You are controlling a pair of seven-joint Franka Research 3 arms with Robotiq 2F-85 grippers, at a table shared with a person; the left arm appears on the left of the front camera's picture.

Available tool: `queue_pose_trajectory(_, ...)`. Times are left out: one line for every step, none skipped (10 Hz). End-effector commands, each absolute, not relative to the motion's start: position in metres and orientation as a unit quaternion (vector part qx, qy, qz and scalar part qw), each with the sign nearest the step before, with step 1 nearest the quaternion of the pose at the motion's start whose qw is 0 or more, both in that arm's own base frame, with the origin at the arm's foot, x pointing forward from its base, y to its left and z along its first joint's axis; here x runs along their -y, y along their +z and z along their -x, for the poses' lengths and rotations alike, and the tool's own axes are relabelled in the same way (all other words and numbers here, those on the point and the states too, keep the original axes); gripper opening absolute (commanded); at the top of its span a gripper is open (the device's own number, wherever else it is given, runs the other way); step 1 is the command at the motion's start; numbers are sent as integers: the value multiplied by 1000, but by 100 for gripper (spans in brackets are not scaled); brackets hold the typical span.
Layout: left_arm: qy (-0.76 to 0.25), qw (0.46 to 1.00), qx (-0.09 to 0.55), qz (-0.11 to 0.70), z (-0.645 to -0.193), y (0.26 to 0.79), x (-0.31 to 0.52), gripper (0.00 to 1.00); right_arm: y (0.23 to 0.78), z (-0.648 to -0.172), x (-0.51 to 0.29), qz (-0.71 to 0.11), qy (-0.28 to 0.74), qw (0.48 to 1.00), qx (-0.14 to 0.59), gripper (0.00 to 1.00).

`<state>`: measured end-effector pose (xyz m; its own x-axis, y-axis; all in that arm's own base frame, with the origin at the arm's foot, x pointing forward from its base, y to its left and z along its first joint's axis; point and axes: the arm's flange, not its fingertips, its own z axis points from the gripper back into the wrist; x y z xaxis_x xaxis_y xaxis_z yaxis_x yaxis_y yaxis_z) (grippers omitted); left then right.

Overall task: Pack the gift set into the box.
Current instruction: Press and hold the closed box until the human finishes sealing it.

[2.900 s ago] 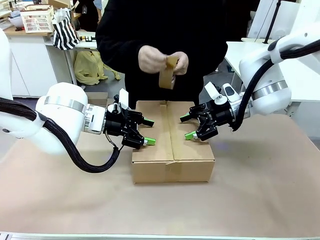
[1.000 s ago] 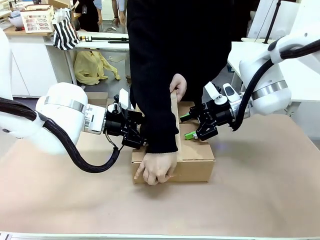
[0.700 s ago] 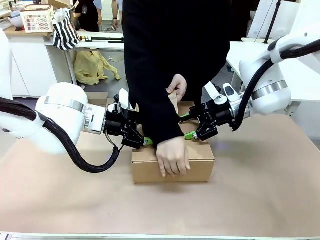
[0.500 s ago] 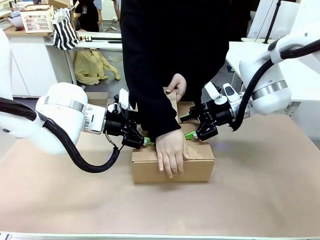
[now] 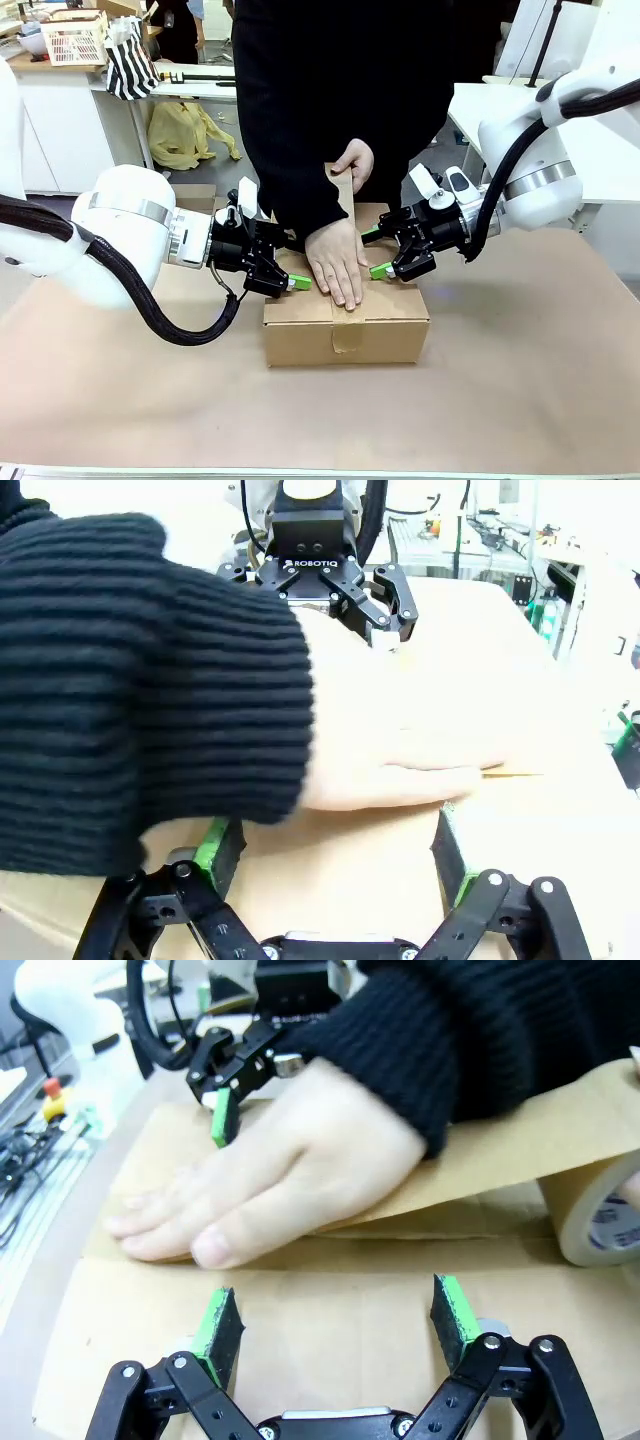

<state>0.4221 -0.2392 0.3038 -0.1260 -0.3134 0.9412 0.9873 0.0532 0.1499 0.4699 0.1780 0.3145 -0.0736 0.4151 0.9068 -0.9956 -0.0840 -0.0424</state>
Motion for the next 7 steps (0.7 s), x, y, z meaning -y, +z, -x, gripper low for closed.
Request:
queue_pose_trajectory(-590,556,464,357,-419,301,238,100,313,-469,-178,-383,628,562,377,100)
queue_pose_trajectory(-590,556,464,357,-419,301,238,100,313,-469,-178,-383,628,562,377,100)
queue_pose_trajectory(-590,556,464,357,-419,301,238,100,313,-469,-178,-383,628,562,377,100)
queue_pose_trajectory(-590,556,464,357,-419,301,238,100,313,-469,-178,-383,628,562,377,100)
queue_pose_trajectory(-590,556,464,357,-419,301,238,100,313,-469,-178,-383,628,562,377,100)
queue_pose_trajectory(-590,556,464,357,-419,301,238,100,313,-469,-178,-383,628,562,377,100)
queue_pose_trajectory(-590,556,464,357,-419,301,238,100,313,-469,-178,-383,628,562,377,100)
